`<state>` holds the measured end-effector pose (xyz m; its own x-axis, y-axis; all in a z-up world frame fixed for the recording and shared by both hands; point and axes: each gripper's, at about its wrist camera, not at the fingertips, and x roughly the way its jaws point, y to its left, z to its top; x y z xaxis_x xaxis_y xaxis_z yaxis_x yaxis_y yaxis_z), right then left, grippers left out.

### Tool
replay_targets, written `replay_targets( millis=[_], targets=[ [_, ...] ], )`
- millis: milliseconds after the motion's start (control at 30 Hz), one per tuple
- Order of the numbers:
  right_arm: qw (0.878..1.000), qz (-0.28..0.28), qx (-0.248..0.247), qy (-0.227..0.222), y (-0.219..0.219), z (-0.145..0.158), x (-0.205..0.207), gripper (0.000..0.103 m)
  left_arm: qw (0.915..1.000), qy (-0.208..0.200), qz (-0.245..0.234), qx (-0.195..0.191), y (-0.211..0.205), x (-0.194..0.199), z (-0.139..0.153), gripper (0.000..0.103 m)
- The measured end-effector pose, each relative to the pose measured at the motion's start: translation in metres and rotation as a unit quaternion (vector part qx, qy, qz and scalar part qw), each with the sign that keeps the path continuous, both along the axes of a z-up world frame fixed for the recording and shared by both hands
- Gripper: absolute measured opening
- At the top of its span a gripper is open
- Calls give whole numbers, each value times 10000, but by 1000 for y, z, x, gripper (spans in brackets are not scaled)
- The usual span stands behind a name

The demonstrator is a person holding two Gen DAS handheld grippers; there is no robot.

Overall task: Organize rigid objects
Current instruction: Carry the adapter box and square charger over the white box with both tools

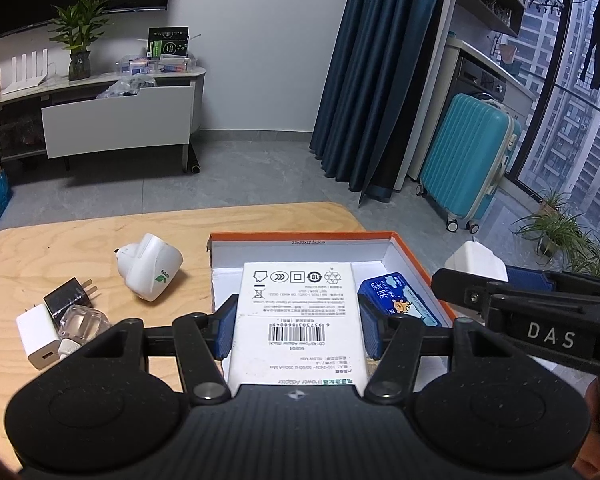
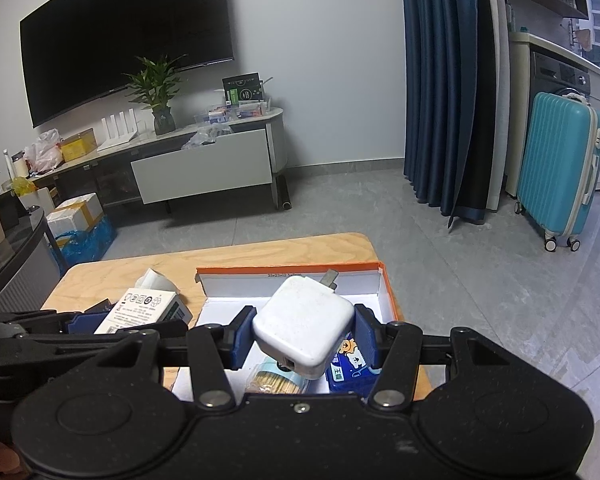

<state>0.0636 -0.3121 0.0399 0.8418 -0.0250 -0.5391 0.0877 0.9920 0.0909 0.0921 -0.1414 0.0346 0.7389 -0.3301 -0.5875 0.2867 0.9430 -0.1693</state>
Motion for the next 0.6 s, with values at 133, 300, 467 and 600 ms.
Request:
replay_targets(
  millis=[133,300,467,600],
  targets=[
    [10000,-2,4,31,-1,-2,3,63,10000,27,14,-11,0,3,-1,60],
    [10000,2,6,82,-3,-5,10,63,10000,54,20,0,-1,9,-3,60],
    [9999,-24,39,162,-6,-11,21,63,10000,83,31,13,-1,14,-6,60],
    [9997,-47,19,246,-8,-15,31,63,9999,126,39,21,-2,19,-8,60]
  ],
)
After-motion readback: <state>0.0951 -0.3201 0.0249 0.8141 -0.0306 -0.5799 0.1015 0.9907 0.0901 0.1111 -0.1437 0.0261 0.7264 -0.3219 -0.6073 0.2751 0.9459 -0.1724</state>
